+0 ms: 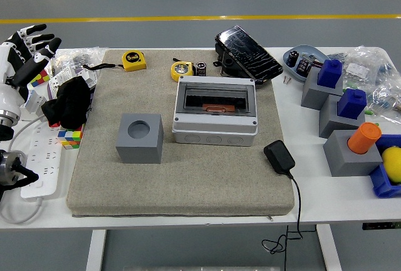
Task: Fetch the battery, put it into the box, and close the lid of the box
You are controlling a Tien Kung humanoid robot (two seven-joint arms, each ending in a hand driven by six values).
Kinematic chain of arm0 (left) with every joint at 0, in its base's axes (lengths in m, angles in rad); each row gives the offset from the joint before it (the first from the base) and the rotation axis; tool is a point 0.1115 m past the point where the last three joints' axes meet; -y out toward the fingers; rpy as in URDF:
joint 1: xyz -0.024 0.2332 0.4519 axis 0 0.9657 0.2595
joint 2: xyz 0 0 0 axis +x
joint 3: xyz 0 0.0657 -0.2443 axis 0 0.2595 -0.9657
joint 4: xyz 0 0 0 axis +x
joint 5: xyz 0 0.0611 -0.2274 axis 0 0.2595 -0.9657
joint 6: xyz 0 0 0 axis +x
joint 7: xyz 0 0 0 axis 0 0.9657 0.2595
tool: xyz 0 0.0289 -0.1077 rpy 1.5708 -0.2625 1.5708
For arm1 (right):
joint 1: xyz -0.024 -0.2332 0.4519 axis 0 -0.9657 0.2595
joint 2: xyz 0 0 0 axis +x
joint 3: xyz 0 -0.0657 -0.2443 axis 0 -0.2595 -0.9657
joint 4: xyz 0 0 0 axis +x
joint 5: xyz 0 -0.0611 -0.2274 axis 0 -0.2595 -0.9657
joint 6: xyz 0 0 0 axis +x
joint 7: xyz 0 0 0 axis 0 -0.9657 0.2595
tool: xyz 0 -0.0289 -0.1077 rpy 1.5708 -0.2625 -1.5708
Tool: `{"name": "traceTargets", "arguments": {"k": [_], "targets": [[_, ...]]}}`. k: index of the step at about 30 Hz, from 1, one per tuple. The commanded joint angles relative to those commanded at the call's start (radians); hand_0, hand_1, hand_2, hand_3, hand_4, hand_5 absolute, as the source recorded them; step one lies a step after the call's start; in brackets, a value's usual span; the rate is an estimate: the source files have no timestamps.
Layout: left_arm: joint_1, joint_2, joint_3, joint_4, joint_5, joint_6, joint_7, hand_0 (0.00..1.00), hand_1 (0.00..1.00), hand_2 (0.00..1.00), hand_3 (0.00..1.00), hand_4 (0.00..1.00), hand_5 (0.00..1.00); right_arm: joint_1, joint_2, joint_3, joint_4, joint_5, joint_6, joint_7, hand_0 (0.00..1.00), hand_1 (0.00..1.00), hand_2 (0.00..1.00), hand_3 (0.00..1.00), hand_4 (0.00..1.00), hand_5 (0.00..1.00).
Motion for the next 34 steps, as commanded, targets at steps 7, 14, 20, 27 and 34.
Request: {"name": "traceTargets", "arguments": {"k": [7,14,20,27,34], "targets": [[0.001,0.002,0.005,-0.001,-0.001,0.0,0.001,0.555,0.662,0.659,0.719,0.998,0.41,-0.001,0.0,-0.01,-0.001,0.004,0.001,-0.001,0.669,0.669,0.676,0.554,0.905,0.511],[-0.005,0.004,0.009,-0.001,0.0,0.0,0.001,0.555,0.662,0.659,0.719,0.998,0.411,0.003,-0.003,-0.009,0.0,0.003,0.0,-0.001,0.669,0.669,0.676,0.554,0.905,0.512],[-0.003,0.004,0.01,0.001,0.0,0.0,0.001,0.555,0.662,0.659,0.719,0.998,0.413,0.002,-0.003,-0.012,-0.001,0.005,0.001,-0.001,0.669,0.669,0.676,0.554,0.905,0.512],[0.0,0.003,0.009,0.0,0.001,0.001,0.001,0.555,0.662,0.659,0.719,0.998,0.415,-0.002,-0.002,-0.012,-0.001,0.004,0.0,-0.001,0.67,0.67,0.676,0.554,0.905,0.513],[0.004,0.001,0.004,-0.003,0.002,0.0,0.001,0.555,0.662,0.659,0.719,0.998,0.415,-0.003,0.0,-0.009,0.0,0.002,0.0,0.0,0.67,0.67,0.676,0.554,0.905,0.513]]}}
